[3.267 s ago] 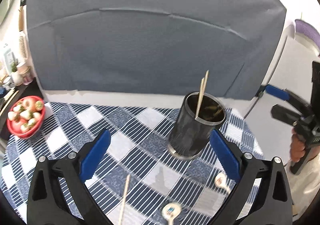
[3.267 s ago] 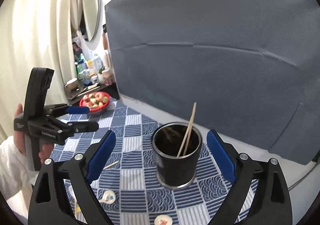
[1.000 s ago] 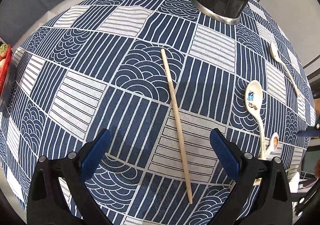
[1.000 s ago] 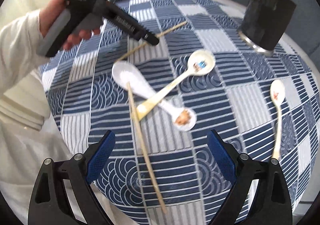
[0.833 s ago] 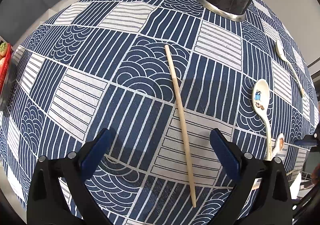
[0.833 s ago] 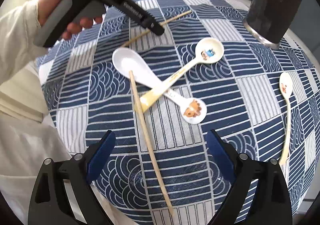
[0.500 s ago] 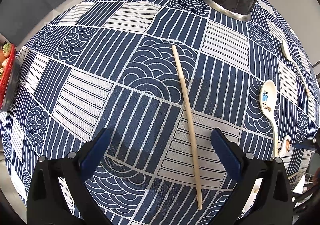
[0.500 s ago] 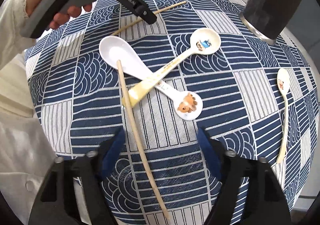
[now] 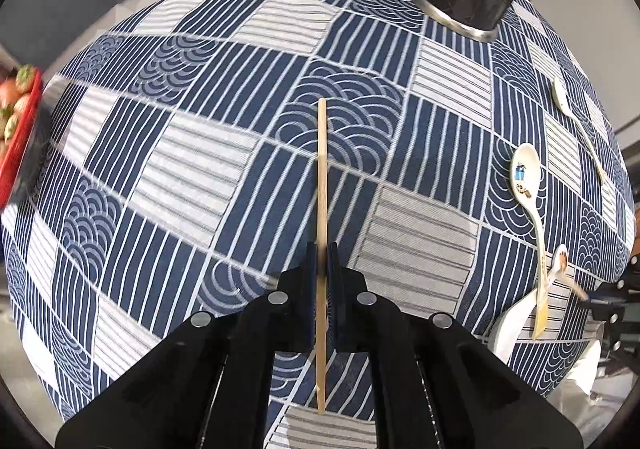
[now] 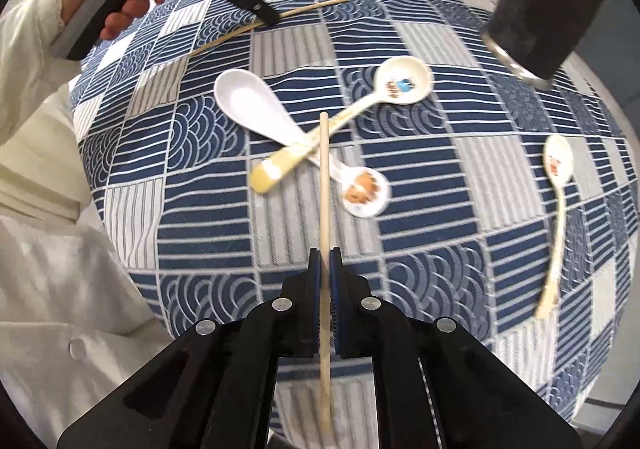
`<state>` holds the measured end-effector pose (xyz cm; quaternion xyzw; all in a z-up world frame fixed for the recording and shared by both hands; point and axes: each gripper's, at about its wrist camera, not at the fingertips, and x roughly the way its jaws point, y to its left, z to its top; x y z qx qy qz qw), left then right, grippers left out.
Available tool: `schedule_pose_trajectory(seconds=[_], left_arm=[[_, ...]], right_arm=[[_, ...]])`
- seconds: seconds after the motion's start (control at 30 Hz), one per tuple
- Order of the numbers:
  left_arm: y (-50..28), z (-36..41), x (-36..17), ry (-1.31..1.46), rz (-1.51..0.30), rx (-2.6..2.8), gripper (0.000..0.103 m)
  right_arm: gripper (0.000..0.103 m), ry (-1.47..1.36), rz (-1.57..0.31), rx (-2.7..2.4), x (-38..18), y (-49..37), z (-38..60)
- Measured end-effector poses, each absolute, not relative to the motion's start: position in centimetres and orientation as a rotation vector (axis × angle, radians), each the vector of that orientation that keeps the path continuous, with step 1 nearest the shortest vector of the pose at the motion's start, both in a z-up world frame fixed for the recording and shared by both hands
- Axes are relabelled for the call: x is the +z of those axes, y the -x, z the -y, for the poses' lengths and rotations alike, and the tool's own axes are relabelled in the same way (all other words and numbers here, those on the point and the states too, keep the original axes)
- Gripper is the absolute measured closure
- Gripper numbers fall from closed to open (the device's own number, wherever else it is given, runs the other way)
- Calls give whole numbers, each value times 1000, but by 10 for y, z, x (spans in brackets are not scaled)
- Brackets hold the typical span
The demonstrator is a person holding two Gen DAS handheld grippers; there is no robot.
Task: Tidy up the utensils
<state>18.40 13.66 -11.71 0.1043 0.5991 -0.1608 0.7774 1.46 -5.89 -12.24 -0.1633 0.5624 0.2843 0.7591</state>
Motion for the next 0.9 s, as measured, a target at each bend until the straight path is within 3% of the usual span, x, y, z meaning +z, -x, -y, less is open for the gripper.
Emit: schedule_pose_trajectory(seconds=[0.4,0.9], left_arm=[[-175,-156,-78,-166,-1238,-280,98],[-169,-113,-22,-204,-1152,-212,98]], right_arm=[[98,298,-1179,533,-86,-46,124],[98,274,-1032,571,-38,-84,147]])
